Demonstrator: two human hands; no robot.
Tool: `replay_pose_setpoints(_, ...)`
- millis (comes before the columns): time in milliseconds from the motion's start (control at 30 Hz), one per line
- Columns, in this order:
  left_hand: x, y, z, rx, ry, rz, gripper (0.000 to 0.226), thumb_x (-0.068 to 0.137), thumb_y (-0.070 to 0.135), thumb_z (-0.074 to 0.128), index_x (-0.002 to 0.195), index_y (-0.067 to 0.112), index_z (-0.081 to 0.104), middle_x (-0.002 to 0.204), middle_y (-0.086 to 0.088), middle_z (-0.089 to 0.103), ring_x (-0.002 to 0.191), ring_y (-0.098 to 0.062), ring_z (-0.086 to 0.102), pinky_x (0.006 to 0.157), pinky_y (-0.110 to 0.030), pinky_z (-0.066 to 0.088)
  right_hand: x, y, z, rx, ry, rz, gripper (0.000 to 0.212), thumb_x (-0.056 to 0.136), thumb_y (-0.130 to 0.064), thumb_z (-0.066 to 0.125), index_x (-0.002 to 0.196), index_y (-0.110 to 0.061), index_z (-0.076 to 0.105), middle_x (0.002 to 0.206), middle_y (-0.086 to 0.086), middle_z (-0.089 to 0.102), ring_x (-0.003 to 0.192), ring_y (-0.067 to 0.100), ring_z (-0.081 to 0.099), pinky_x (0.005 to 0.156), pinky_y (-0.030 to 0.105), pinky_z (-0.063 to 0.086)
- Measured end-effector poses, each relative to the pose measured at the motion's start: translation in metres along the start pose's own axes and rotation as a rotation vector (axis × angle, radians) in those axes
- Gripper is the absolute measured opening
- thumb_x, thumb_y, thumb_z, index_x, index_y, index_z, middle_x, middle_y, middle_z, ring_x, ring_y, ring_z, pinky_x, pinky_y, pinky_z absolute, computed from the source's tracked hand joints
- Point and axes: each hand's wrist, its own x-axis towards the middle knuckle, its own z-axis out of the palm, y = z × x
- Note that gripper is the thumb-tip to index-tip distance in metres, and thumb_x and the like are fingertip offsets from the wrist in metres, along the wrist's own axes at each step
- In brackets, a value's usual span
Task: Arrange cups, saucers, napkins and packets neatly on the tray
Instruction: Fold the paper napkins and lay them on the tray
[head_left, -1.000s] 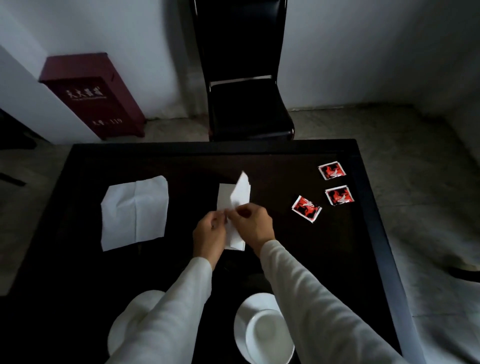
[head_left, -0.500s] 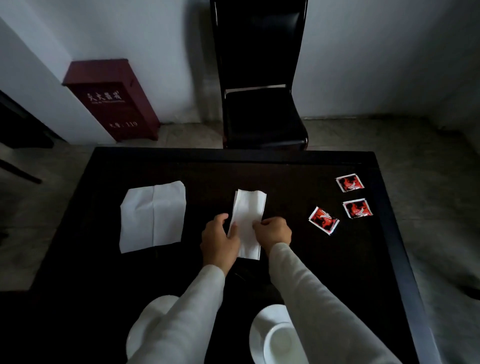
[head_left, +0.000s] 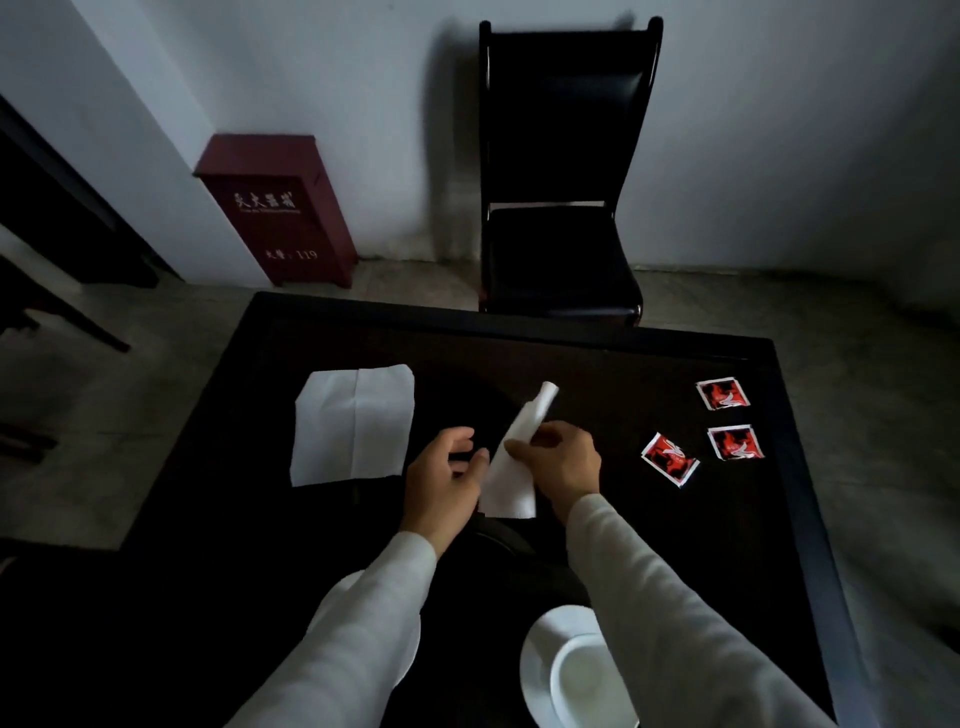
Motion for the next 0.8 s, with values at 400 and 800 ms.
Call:
replay_pose_setpoints(400, -0.092, 0.066, -0.085, -0.314, -0.195, 0.190, 0.059, 0.082, 0.043, 0.078, 0.136, 0.038, 0.057, 0.136, 0.014, 0.061, 0.124, -0.002, 0.059, 0.097, -0.023, 0.050, -0.143, -0.070, -0.109, -0.063, -0.556, -0.397, 0.017, 0.078, -0.017, 0.086, 0.094, -0.018, 0.079, 0.083, 0.004, 0.078, 0.070, 0.005, 0.070, 0.063, 0.018, 0.053)
replay_pose_setpoints(800, -0.212, 0.110, -0.145, -0.310, -0.413, 0.435, 0.024, 0.078, 0.042, 0.079, 0.096, 0.025, 0.078, 0.093, 0.001, 0.077, 0.090, -0.014, 0.071, 0.079, -0.024, 0.053, -0.288, -0.088, -0.171, -0.172, -0.600, -0.567, 0.019, 0.079, -0.019, 0.085, 0.097, -0.019, 0.080, 0.097, 0.008, 0.079, 0.086, 0.014, 0.073, 0.077, 0.023, 0.056)
